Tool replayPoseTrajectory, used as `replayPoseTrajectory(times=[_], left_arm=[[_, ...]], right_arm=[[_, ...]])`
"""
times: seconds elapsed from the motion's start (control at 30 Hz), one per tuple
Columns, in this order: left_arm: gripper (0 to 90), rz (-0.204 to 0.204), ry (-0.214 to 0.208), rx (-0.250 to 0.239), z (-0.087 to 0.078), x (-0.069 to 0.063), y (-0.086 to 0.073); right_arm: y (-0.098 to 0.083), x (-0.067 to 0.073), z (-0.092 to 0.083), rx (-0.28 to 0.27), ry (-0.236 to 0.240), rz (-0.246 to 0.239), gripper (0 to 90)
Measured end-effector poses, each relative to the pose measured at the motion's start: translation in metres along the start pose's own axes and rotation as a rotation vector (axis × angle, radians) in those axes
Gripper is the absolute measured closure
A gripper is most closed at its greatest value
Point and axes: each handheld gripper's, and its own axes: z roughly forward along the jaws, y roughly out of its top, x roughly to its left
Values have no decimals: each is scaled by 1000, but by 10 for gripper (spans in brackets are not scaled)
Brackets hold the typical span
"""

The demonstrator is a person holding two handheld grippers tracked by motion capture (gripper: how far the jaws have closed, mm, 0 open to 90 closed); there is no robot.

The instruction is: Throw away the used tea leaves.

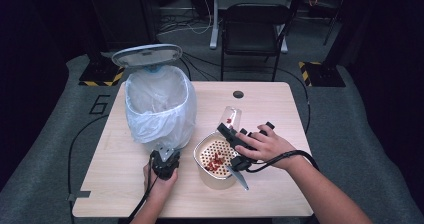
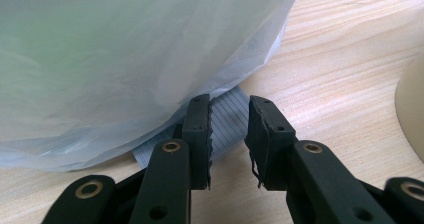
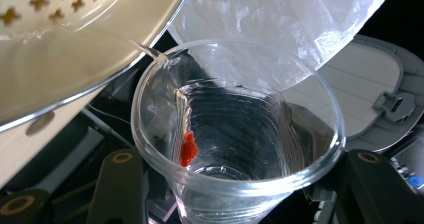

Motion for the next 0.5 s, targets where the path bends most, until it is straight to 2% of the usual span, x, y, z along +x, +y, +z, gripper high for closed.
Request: replayPoseTrajectory(times=[0.03, 0.07, 0.1, 0.13, 0.17, 0.2, 0.23, 0.33, 0.5], left_arm=[[710, 2, 0, 1, 0, 0, 0], [710, 10, -1, 8, -1, 1, 0], [710, -1, 0, -1, 0, 0, 0], [710, 3, 0, 0, 0, 0, 0], [710, 2, 1, 0, 0, 0, 0], [710, 2, 1, 0, 0, 0, 0], [710, 2, 1, 0, 0, 0, 0], [711, 3, 1, 0, 0, 0, 0], [710, 2, 0, 1, 0, 0, 0]], right_arm=[[-1, -4, 1, -16, 4, -89, 440], [-1, -1, 0, -7, 6, -61, 440], [0, 0, -1, -3, 1, -23, 440], [0, 0, -1, -7, -8, -27, 440], [-1, -4, -1, -17, 4, -87, 440], [0, -1, -1, -10, 1, -67, 440], [1, 1, -1, -2, -8, -25, 439], [3, 1, -1, -8, -8, -54, 440], [4, 3, -1, -10, -14, -59, 440]])
